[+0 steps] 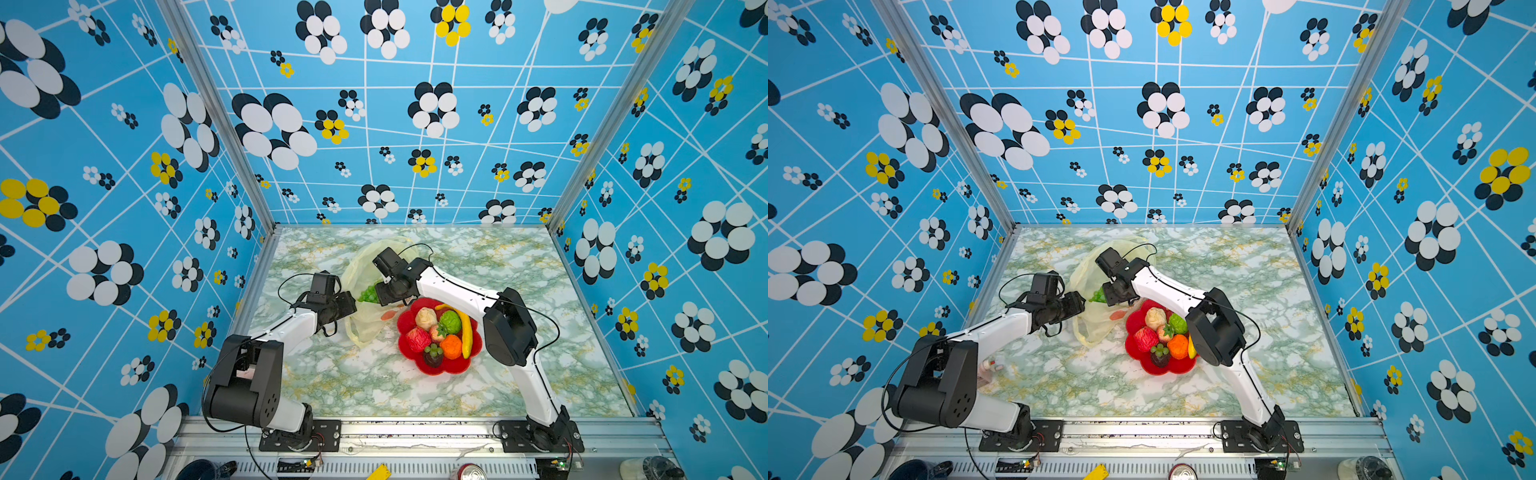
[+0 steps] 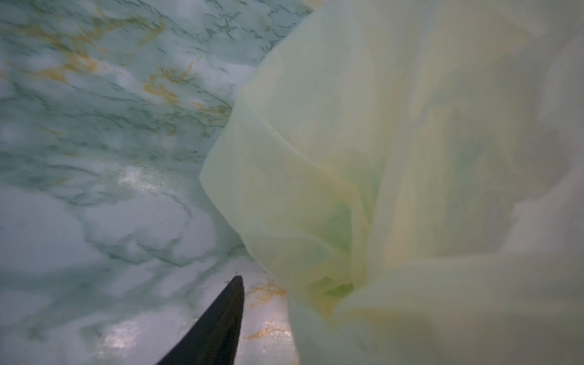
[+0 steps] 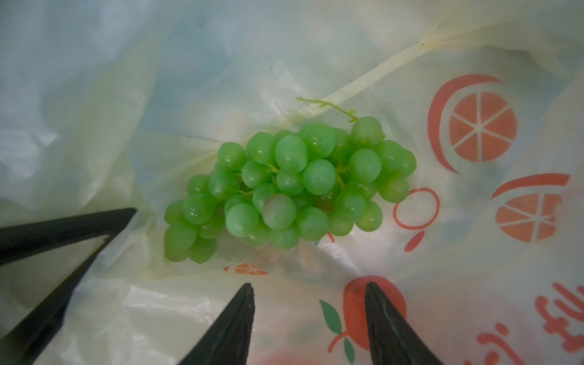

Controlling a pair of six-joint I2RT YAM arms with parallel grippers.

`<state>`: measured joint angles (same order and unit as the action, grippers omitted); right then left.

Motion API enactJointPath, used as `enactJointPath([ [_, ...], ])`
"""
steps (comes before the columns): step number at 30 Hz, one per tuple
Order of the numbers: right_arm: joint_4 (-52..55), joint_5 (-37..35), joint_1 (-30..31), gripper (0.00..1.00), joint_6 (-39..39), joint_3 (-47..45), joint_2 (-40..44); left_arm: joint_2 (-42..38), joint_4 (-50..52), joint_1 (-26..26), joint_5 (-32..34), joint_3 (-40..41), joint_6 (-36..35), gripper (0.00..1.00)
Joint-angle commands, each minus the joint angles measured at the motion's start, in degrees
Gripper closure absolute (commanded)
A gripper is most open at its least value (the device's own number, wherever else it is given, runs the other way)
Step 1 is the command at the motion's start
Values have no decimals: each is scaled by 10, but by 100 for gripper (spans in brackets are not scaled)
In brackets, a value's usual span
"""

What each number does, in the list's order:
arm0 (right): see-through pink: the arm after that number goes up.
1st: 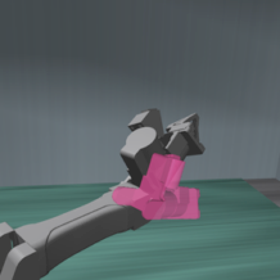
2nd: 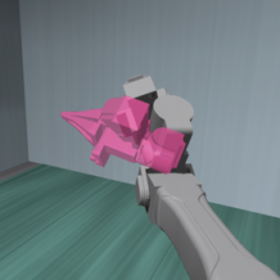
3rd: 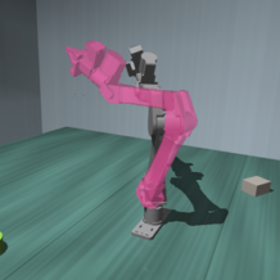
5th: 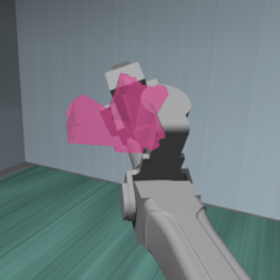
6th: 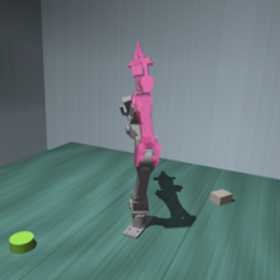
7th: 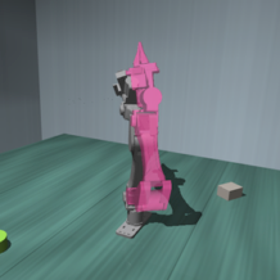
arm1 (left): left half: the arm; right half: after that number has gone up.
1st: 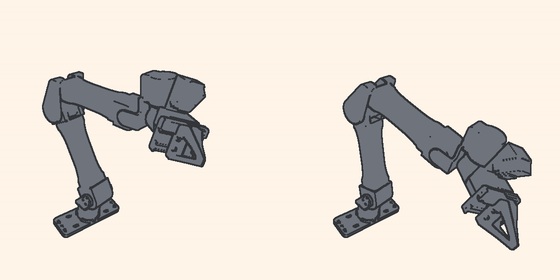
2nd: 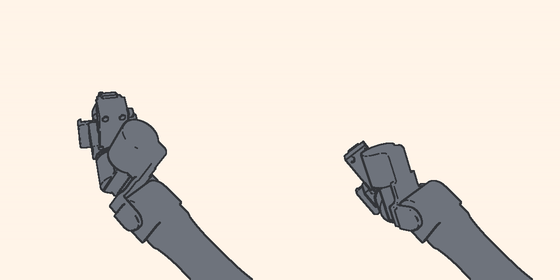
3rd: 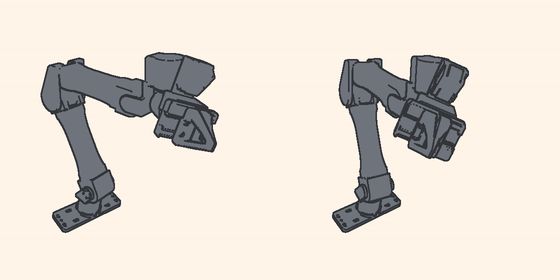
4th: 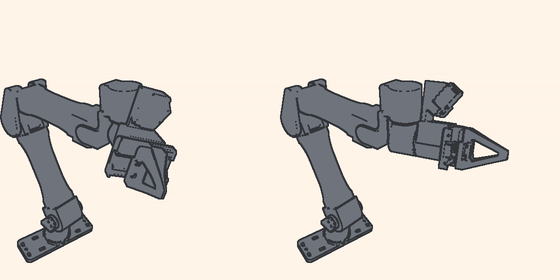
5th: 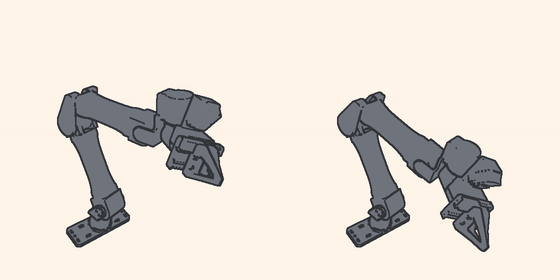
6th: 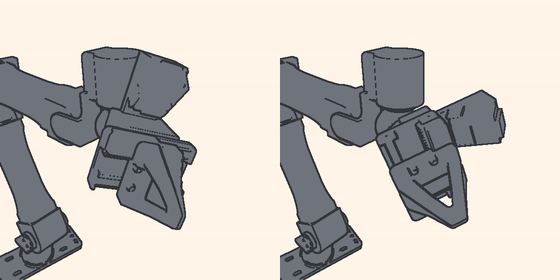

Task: Take fruits out of the plastic bag
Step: Spread open the plastic bag at the center of the table.

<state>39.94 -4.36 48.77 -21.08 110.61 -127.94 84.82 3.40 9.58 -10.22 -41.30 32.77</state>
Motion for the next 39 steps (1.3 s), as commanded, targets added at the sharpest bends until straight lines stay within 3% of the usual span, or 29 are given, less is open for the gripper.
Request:
enactJointPath([
  [1, 4, -7, 22, 43, 20, 0, -22, 10, -17, -3, -36, 4, 33, 32],
  [5, 8, -10, 39, 48, 34, -10, -32, 21, -14, -3, -32, -2, 32, 31],
  [14, 7, -28, 42, 47, 39, -43, -30, 41, -1, -9, -10, 6, 21, 61],
  [22, -6, -17, 35, 44, 11, -36, -11, 37, 3, -8, 10, 55, 11, 78],
  [28, -69, 12, 9, 35, -111, -74, 24, 32, 0, 13, 21, 64, 7, 79],
  [39, -150, -13, -20, 17, -324, -79, 12, 14, -9, 25, 34, 67, -6, 83],
])
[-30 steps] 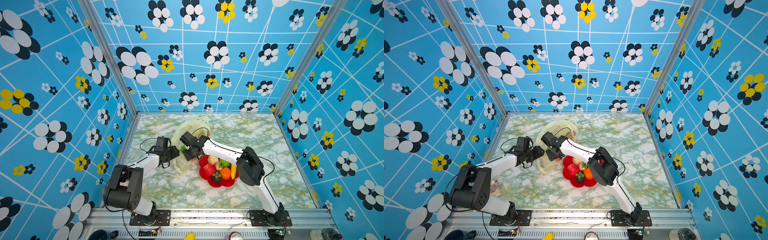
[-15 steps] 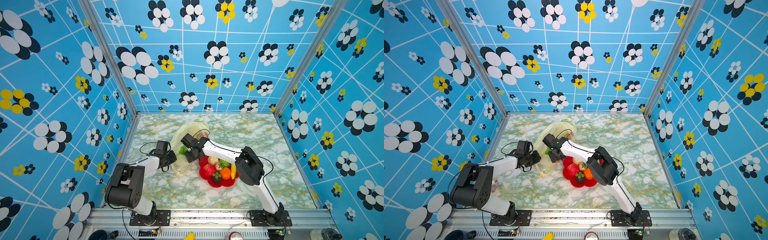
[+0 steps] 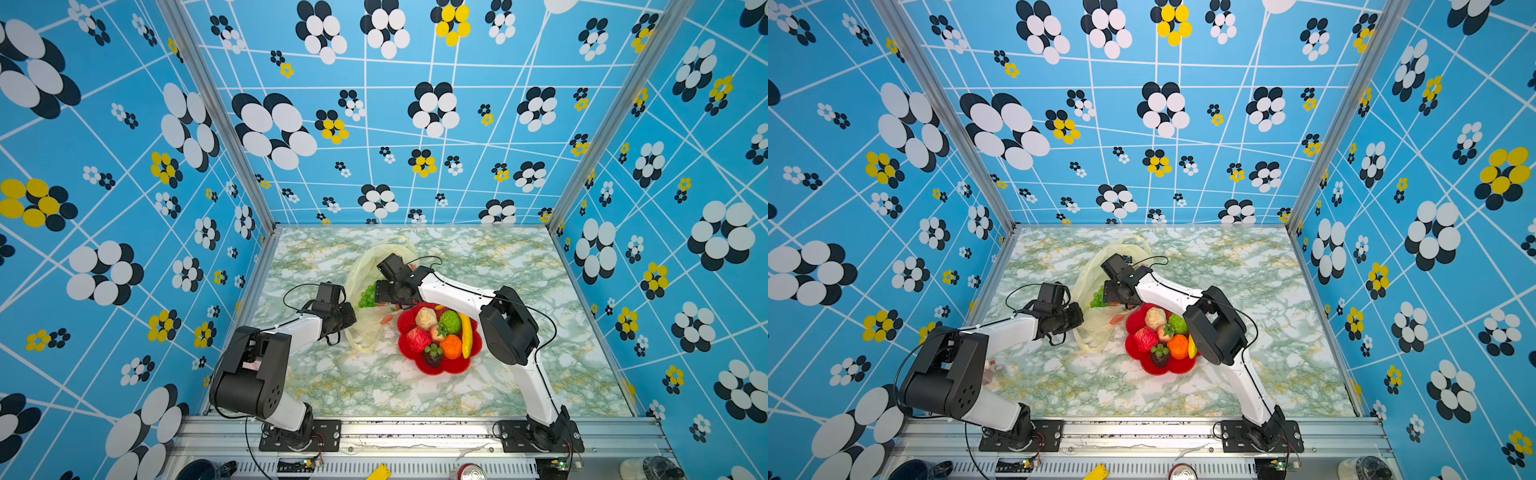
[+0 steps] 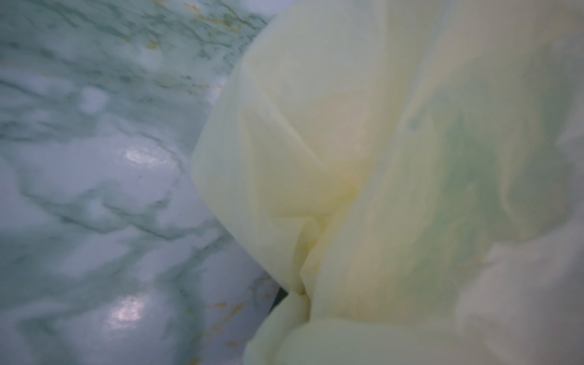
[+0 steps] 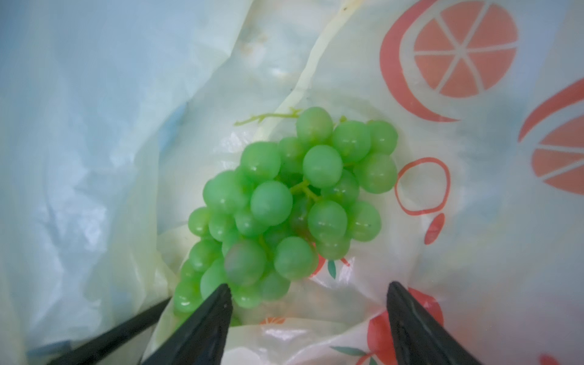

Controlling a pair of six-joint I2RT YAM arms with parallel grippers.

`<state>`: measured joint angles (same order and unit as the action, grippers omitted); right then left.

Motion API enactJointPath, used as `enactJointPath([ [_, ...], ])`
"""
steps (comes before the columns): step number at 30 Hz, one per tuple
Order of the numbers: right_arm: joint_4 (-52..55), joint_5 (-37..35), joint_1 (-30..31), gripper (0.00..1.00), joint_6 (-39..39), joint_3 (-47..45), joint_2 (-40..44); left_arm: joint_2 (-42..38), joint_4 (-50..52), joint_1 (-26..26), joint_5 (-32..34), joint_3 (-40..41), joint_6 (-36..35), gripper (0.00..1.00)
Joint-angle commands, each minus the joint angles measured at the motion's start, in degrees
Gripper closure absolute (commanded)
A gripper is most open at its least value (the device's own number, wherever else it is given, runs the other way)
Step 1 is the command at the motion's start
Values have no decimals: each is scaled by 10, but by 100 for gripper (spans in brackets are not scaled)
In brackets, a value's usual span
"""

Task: Take fruits out of the plastic bag
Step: Spread open the plastic bag at the center of the table, then pick up the fruit from the plastic bag.

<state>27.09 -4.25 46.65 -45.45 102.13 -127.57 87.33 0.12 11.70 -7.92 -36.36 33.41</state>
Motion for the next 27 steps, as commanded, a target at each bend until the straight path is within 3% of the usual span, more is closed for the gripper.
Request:
enactJointPath([
  [1, -16, -19, 1, 13, -92, 14, 1, -13, 22, 4, 11, 20, -12, 83],
  [8, -8, -20, 1, 3, -135, 64, -51, -23, 12, 12, 12, 24, -22, 83],
  [18, 116, -79, 5, 2, -136, 195, -141, -35, 5, 27, 19, 30, -30, 84],
  [23, 140, -83, 7, 8, -126, 244, -179, -41, -8, 41, 22, 34, -34, 85],
  [27, 150, -81, 8, 23, -117, 277, -202, -39, -2, 44, 30, 26, -41, 85],
])
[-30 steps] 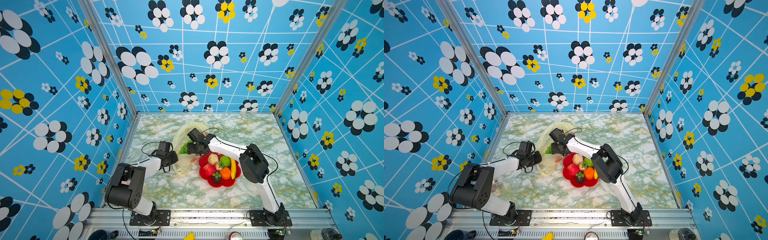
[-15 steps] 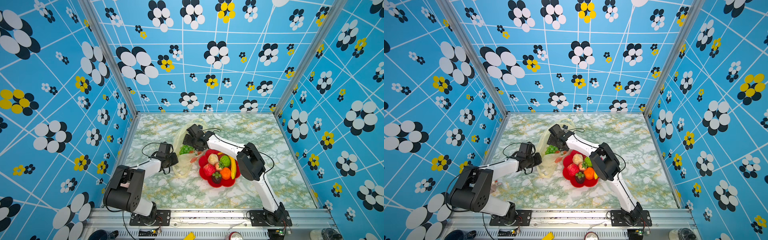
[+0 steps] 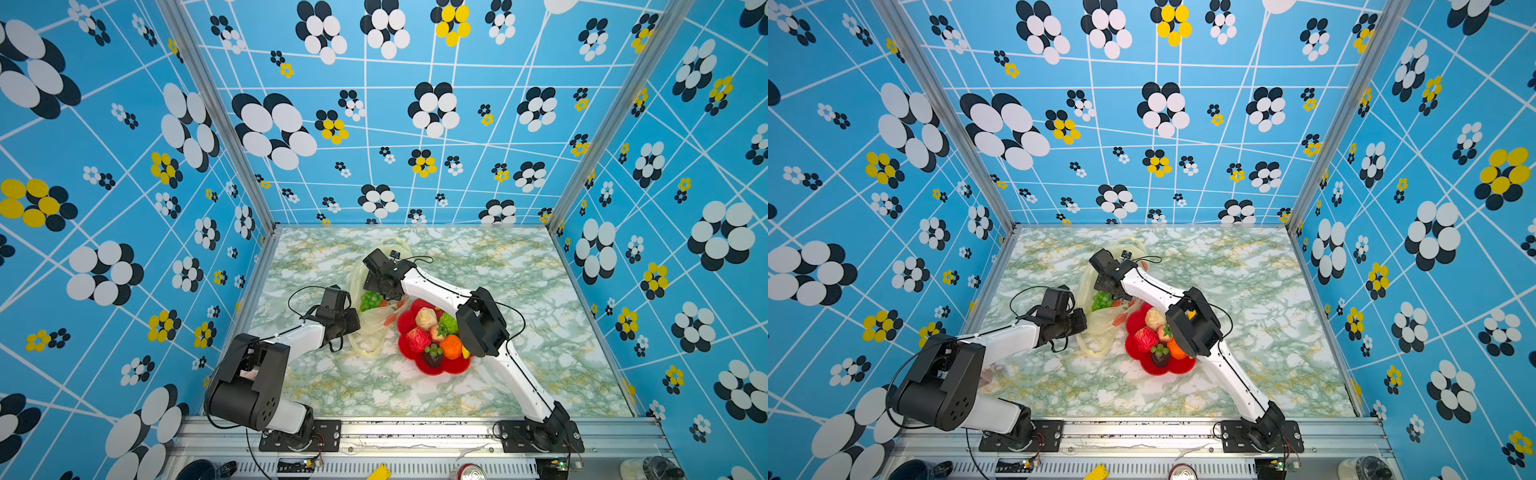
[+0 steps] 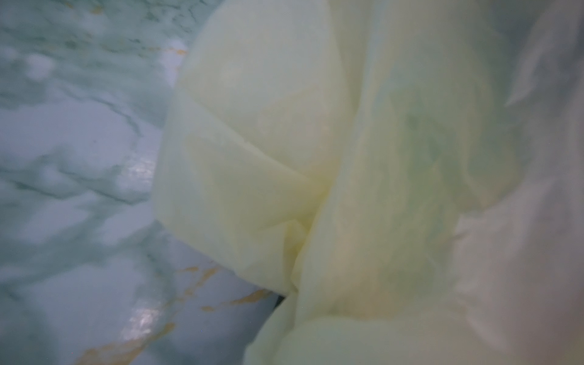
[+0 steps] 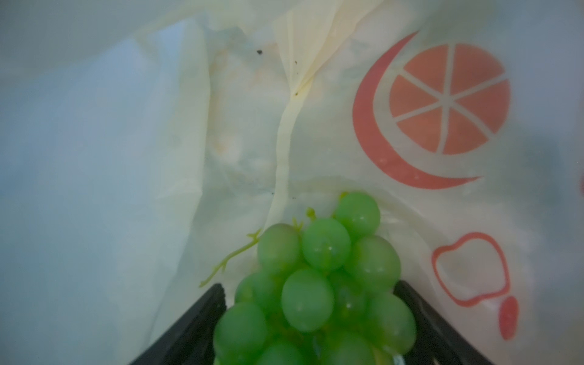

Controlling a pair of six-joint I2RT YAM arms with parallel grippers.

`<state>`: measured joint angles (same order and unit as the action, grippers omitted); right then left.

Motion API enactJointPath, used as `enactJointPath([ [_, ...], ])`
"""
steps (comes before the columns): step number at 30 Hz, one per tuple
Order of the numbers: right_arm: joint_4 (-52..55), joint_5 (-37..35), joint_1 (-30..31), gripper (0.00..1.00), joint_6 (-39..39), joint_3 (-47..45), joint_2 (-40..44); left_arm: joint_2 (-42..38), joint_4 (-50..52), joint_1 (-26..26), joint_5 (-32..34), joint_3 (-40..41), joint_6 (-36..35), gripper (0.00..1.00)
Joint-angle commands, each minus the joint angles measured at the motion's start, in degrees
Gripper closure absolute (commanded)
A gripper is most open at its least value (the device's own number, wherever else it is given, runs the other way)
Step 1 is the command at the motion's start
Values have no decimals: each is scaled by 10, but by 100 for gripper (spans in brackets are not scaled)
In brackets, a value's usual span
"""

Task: Take fruits out of the plastic bag
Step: Pick up the fruit from the plastic bag.

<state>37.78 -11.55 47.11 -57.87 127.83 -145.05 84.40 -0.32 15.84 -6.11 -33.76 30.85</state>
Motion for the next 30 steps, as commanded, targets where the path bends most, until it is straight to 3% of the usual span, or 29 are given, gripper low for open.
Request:
enactJointPath([
  [1, 46, -8, 4, 25, 8, 28, -32, -9, 5, 3, 11, -4, -18, 85],
  [8, 44, -4, 4, 45, 15, 58, -47, -22, 14, 4, 16, -10, -25, 85],
  [14, -68, 28, 3, 55, 8, -33, 9, -35, 11, 2, 35, 1, -32, 85],
  [19, -100, 47, -2, 62, 7, -46, 27, -32, 4, -2, 35, 2, -36, 85],
  [30, -117, 12, -1, 66, 68, -64, 86, -21, 6, -31, 11, -2, -27, 84],
])
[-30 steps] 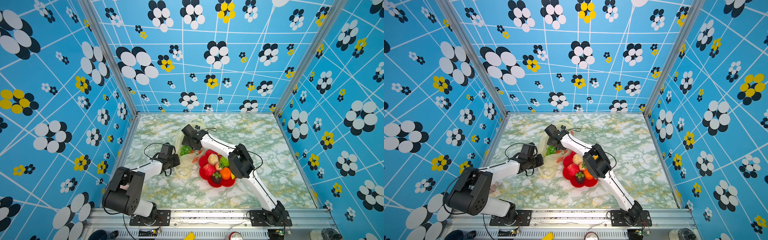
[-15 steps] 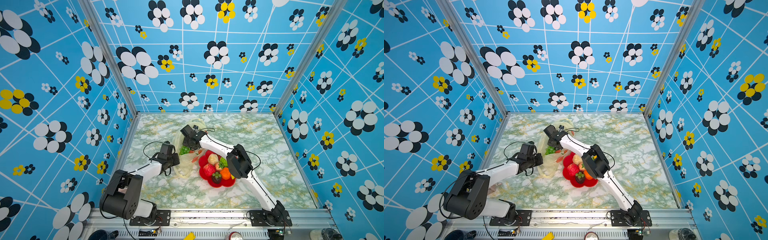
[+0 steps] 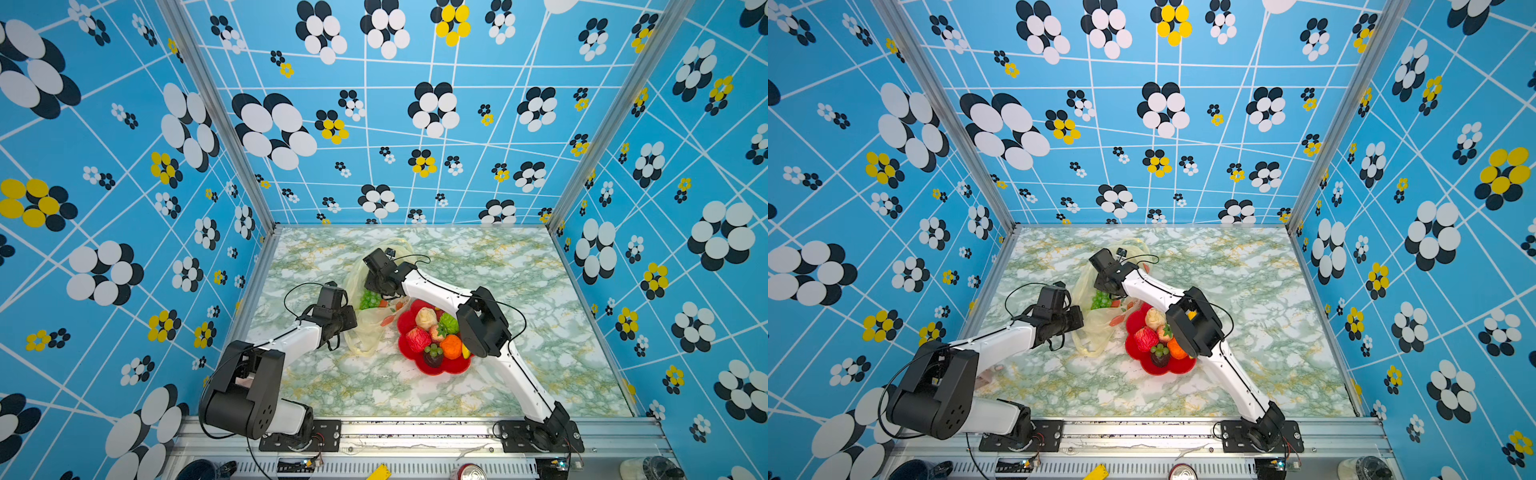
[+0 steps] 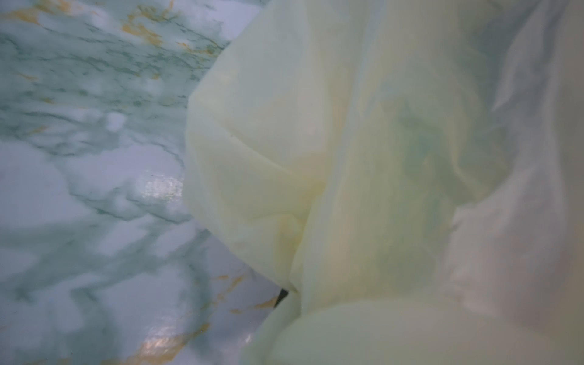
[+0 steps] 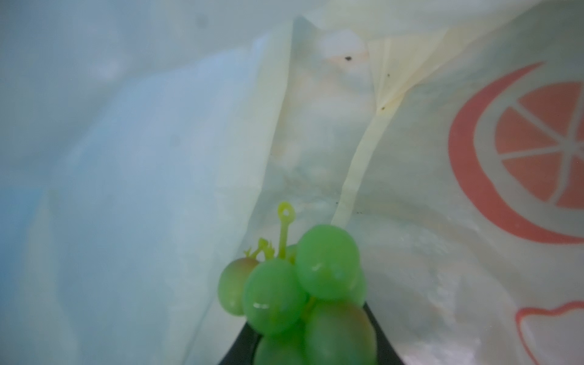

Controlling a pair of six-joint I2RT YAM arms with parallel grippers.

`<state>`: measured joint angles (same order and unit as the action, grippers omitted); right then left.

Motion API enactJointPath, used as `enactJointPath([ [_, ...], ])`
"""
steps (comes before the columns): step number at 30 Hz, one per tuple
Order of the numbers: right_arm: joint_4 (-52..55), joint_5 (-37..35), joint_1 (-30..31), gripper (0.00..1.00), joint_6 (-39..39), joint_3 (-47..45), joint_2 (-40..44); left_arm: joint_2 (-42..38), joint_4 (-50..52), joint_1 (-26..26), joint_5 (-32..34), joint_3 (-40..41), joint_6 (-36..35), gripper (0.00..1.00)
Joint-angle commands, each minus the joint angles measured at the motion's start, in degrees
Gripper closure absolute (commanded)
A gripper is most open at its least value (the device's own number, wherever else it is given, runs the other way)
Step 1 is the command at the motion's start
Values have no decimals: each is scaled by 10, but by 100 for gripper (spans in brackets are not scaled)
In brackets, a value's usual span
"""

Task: Take fruits out of the plastic bag
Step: Pick up the fruit from the plastic bag.

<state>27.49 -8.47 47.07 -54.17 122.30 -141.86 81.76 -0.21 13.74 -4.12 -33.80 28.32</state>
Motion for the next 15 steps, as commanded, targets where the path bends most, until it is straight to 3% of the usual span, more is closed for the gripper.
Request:
enactJointPath([
  [1, -17, -24, 0, 66, 40, -16, 63, 6, 9, -13, -9, -5, -1, 85],
  [15, -31, -57, 25, 66, 151, -109, 215, 11, 8, -26, -10, -9, -8, 85],
])
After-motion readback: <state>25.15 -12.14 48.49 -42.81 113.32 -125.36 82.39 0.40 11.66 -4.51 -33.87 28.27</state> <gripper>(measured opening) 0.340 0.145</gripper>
